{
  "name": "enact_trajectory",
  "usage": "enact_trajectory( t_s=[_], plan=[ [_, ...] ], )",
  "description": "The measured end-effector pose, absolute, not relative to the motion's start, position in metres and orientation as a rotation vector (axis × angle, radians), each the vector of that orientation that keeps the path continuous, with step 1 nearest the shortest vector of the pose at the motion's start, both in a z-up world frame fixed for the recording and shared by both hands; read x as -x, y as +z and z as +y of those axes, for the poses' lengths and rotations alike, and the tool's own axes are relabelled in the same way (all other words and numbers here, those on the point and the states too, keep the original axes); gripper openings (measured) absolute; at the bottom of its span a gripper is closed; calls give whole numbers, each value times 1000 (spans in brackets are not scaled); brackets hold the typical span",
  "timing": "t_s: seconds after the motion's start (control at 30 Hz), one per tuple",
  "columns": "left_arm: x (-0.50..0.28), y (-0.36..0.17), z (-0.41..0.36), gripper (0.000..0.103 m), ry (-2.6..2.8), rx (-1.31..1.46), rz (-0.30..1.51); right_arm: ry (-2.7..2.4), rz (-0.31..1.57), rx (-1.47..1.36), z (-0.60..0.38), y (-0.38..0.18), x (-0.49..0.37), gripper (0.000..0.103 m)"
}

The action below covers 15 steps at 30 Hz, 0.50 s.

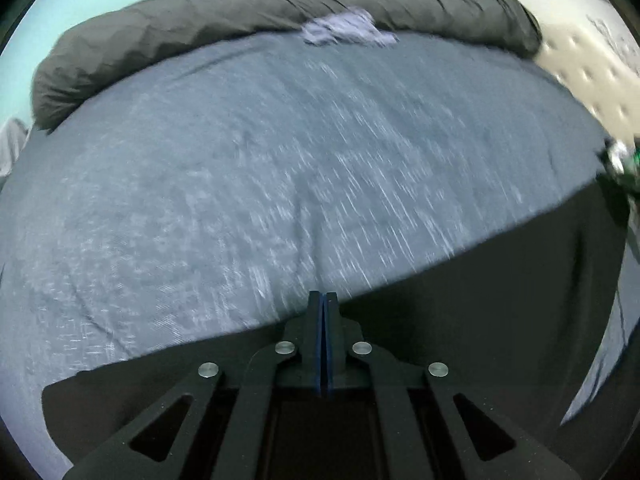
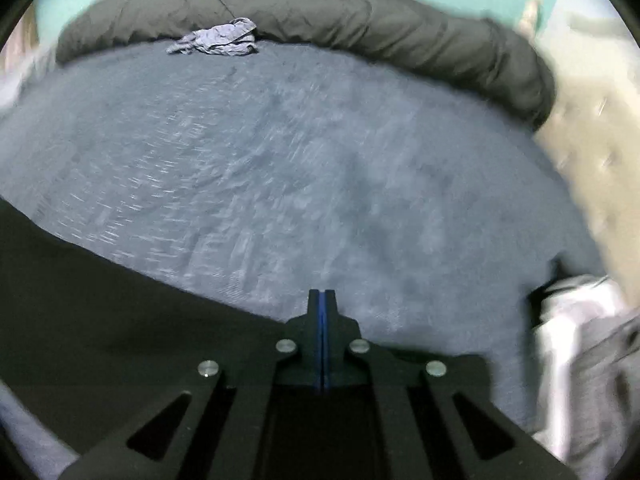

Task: Fold clothes

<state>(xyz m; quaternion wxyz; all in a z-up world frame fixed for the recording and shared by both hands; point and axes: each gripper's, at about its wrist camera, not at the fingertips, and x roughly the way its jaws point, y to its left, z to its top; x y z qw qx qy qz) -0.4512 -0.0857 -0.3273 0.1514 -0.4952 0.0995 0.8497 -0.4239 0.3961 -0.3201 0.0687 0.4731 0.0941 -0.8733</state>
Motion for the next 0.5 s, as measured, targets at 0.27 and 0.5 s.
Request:
enact_trajectory(
  t_s=[0.27, 0.5],
  plan=[
    [446, -346, -78, 52, 2407, 1451, 326, -2812, 83, -1502, 451, -317, 415, 65],
    [444, -351, -76, 42, 2411, 1433, 320, -2785, -93, -1618, 478, -327, 413, 65]
  ],
)
